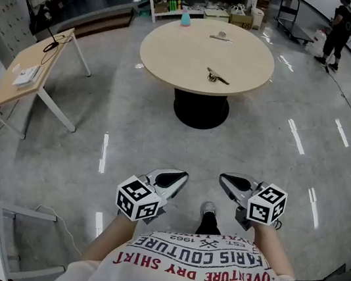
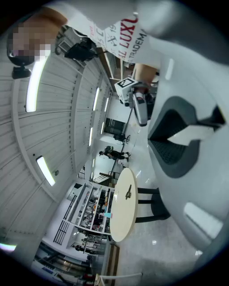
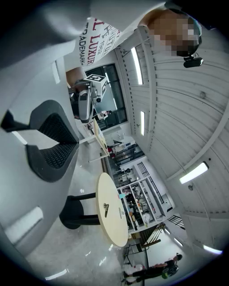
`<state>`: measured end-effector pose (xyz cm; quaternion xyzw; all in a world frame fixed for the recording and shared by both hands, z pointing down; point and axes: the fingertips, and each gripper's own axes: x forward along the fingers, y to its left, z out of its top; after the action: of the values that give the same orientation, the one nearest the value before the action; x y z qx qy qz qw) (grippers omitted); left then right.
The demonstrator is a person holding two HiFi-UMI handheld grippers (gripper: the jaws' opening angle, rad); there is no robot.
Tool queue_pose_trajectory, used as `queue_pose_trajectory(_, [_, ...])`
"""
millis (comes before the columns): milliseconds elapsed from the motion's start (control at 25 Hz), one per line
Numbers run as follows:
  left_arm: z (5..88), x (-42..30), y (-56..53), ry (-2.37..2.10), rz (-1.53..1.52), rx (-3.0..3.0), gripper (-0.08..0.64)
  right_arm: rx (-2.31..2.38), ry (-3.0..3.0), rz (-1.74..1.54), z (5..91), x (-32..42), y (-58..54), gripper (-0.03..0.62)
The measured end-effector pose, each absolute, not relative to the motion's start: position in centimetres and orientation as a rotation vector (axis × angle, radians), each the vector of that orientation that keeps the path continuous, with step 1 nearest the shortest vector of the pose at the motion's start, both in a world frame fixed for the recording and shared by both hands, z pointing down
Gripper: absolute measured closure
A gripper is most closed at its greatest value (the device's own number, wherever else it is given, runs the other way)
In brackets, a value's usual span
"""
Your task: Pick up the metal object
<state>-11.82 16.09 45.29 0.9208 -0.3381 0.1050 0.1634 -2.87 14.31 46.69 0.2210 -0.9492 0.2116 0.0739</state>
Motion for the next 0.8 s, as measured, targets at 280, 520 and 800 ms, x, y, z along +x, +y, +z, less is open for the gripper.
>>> queue_pose_trajectory(280, [44.9,-3.9,0.4,-0.958,0.295,2.644,0.557,0.711,-2.861,0.612,46.0,5.0,-1.4,0.591])
queue_pose_trajectory(520, [41.6,1.2,-8.1,-0.986,0.261,2.716,0.557,0.731,-2.899,0.469,41.9,10.2,-10.8,0.591])
queue_pose_trajectory(800, [38.8,0.5,-13.4,-1.084,0.244,2.748,0.557,0.734,-2.998,0.349,37.5,10.0,-16.2,0.591])
